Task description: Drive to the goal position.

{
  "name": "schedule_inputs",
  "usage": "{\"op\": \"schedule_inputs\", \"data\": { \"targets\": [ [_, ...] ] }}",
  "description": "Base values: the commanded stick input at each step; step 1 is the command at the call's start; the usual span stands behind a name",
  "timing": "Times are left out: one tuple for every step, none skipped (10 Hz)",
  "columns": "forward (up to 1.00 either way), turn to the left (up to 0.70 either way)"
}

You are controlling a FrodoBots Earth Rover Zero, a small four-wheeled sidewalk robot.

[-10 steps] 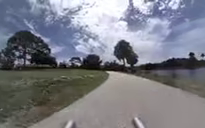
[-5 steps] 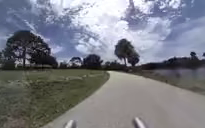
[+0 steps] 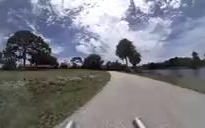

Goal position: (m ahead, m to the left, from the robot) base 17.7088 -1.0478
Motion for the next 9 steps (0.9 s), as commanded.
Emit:
{"op": "schedule_inputs", "data": {
  "targets": [
    [0.85, 0.00],
    [0.85, 0.00],
    [0.85, 0.00],
    [0.85, 0.00],
    [0.85, 0.00],
    [0.85, 0.00],
    [0.85, 0.00],
    [0.85, 0.00],
    [0.85, 0.00]
  ]
}}
